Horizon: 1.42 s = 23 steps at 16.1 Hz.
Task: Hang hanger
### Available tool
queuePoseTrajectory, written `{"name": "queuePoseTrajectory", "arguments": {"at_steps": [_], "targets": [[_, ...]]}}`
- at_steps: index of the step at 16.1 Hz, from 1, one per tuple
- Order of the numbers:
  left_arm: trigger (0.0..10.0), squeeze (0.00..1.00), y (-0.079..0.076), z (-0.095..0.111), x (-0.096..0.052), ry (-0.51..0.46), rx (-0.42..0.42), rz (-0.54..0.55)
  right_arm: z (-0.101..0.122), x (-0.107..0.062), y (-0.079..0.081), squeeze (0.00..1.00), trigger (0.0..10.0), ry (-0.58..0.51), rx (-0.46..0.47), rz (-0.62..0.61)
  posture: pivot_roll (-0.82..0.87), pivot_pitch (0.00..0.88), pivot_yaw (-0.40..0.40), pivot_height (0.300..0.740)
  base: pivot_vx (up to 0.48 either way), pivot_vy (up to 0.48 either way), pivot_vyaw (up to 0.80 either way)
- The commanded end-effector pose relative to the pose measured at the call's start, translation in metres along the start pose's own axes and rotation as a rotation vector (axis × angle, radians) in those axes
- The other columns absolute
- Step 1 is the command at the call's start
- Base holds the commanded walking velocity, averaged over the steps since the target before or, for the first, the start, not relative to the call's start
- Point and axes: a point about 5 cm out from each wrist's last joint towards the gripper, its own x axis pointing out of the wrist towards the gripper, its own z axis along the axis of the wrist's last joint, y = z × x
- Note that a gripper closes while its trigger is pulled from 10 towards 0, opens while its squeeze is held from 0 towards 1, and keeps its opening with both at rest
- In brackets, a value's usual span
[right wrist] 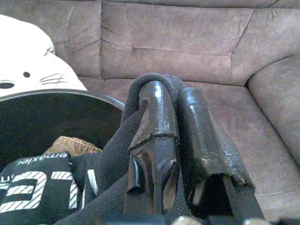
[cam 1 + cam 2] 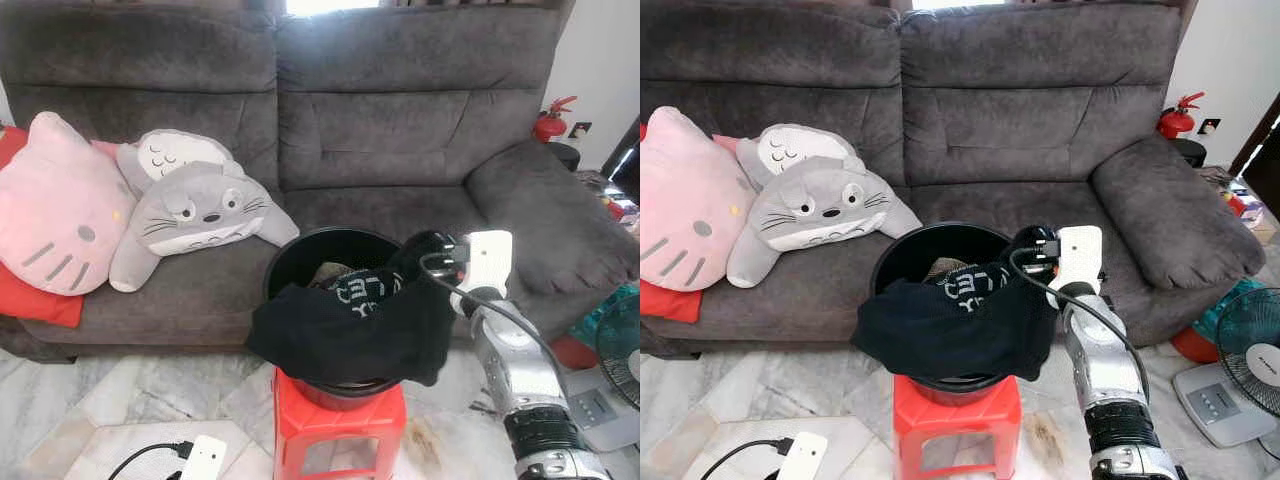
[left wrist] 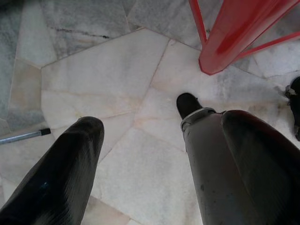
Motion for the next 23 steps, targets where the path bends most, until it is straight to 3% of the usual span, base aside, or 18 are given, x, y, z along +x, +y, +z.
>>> {"name": "queuePoseTrajectory", "arguments": {"at_steps": [1,15,16,17,19,20,22,23], "targets": [[10.0,0.00,-0.002,-0.005,-0.001,0.017,-0.012,-0.008,0.006,0.003,0.000,0.00,0.0,-0.023,-0.014,0.008,-0.15,0.022,-0.021,0.740,0.000,0.000,0.00],[10.0,0.00,-0.003,-0.005,-0.001,0.013,-0.010,-0.020,0.002,0.004,0.005,0.00,0.0,-0.013,-0.028,0.038,-0.15,0.016,-0.023,0.740,0.226,0.000,0.00],[10.0,0.00,-0.003,-0.005,-0.001,0.012,-0.006,-0.026,-0.001,0.003,0.007,0.00,2.7,0.002,-0.031,0.047,-0.15,0.016,-0.022,0.740,0.000,0.000,0.00],[10.0,0.00,-0.003,-0.005,-0.001,0.014,-0.009,-0.025,-0.004,0.001,0.008,0.00,3.7,0.020,-0.034,0.051,-0.15,0.016,-0.022,0.740,0.000,0.000,0.00],[10.0,0.00,-0.002,-0.005,-0.001,0.014,-0.007,-0.028,-0.009,-0.001,0.011,0.00,4.6,0.038,-0.036,0.064,-0.15,0.022,-0.020,0.740,0.000,0.000,0.00],[10.0,0.00,-0.002,-0.005,-0.001,0.014,-0.007,-0.029,-0.012,-0.002,0.011,0.00,7.5,0.048,-0.037,0.063,-0.15,0.022,-0.020,0.740,0.000,0.000,0.00],[10.0,0.00,-0.002,-0.005,-0.001,0.015,-0.006,-0.030,-0.014,-0.004,0.011,0.00,7.8,0.059,-0.036,0.059,-0.16,0.023,-0.019,0.740,0.000,0.000,0.00],[10.0,0.00,-0.002,-0.005,-0.001,0.015,-0.006,-0.033,-0.016,-0.004,0.011,0.00,10.0,0.064,-0.034,0.055,-0.16,0.023,-0.019,0.740,0.000,0.000,0.00]]}}
